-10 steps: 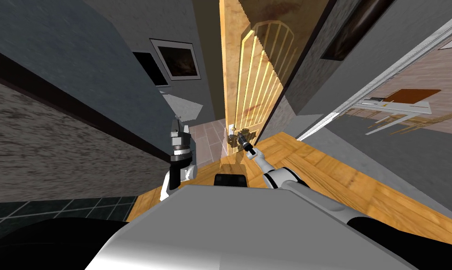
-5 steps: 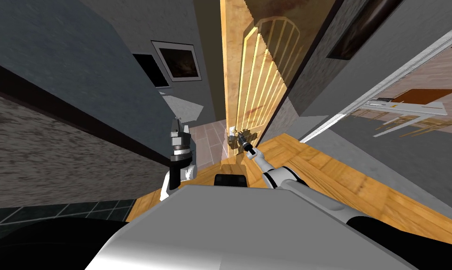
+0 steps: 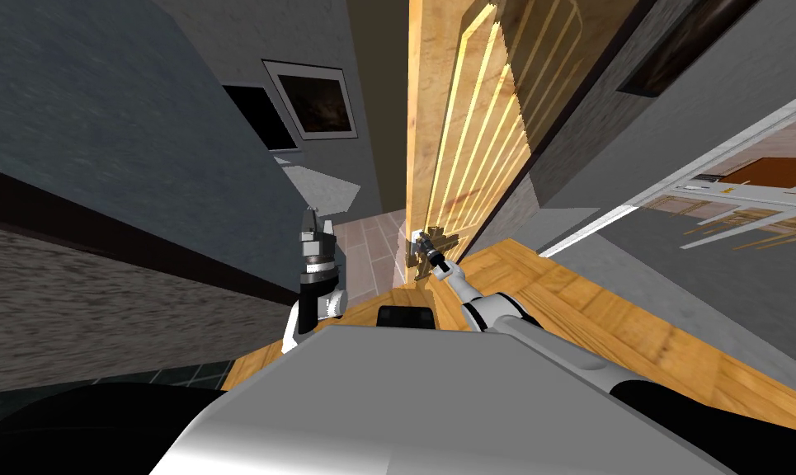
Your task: Push the door open
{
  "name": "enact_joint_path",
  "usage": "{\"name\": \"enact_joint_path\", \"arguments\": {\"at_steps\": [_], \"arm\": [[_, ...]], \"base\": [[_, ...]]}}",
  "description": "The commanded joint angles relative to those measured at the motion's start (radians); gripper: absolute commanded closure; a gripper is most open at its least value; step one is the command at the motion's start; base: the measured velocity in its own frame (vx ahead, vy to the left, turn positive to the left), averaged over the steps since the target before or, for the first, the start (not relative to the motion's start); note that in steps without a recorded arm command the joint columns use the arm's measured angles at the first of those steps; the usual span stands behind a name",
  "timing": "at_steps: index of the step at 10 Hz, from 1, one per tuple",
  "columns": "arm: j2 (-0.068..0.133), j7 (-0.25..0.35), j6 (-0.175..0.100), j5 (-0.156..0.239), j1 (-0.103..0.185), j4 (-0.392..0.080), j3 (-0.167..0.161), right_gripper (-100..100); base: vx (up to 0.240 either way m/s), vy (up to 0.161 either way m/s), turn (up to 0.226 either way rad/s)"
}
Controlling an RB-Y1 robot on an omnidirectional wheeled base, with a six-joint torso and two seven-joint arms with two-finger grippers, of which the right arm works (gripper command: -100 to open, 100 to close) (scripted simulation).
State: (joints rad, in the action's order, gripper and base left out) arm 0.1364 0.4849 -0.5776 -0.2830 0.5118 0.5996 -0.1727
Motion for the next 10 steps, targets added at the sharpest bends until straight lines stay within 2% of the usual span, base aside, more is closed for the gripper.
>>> {"name": "enact_joint_path", "arguments": {"at_steps": [1, 2, 7, 10], "arm": [[0.000, 0.000, 0.000, 0.000, 0.000, 0.000, 0.000, -100], [0.000, 0.000, 0.000, 0.000, 0.000, 0.000, 0.000, 100], [0.000, 0.000, 0.000, 0.000, 0.000, 0.000, 0.000, 100], [0.006, -0.017, 0.005, 0.012, 0.002, 0.001, 0.025, 100]], "base": [[0.083, 0.030, 0.005], [-0.008, -0.003, -0.007], [-0.009, -0.004, 0.006], [0.128, 0.084, -0.034]]}}
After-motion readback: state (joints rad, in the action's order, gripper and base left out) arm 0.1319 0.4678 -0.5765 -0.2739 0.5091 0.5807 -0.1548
